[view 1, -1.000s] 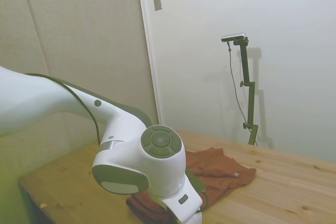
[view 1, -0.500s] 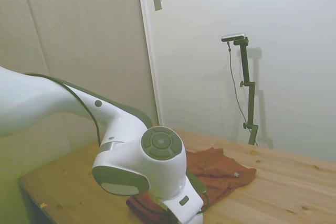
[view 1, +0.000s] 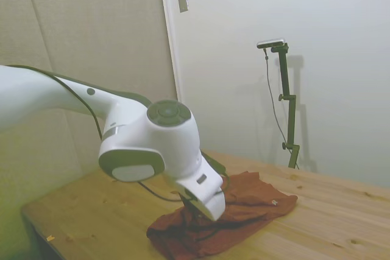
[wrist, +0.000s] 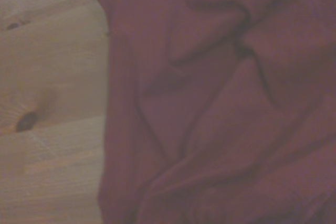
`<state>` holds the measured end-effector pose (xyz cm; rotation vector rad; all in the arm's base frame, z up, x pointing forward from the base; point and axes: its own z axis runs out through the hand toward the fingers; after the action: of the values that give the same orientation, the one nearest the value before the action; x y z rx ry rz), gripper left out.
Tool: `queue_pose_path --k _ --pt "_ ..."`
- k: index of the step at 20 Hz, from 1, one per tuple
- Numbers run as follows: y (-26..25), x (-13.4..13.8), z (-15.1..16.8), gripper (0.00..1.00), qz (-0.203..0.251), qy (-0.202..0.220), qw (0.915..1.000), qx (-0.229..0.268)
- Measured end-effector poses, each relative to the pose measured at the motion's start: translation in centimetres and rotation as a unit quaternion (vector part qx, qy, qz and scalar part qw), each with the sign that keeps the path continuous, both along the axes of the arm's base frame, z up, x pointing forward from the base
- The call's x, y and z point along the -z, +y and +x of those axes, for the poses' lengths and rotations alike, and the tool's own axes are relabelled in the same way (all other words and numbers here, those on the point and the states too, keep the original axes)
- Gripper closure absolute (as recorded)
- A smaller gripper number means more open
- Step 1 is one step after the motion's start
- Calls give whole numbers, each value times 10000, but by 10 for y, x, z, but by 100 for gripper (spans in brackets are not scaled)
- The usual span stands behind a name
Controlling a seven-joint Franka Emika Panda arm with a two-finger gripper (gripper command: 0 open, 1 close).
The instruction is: Unfold the shorts
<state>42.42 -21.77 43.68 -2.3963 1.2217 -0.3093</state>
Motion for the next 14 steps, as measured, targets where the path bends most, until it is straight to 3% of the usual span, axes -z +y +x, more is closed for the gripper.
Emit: queue_pose_path --k 7,14 --pt "98 -46 49 100 -303 14 9985 -460" --pt "187 -46 55 100 -713 257 9922 -994"
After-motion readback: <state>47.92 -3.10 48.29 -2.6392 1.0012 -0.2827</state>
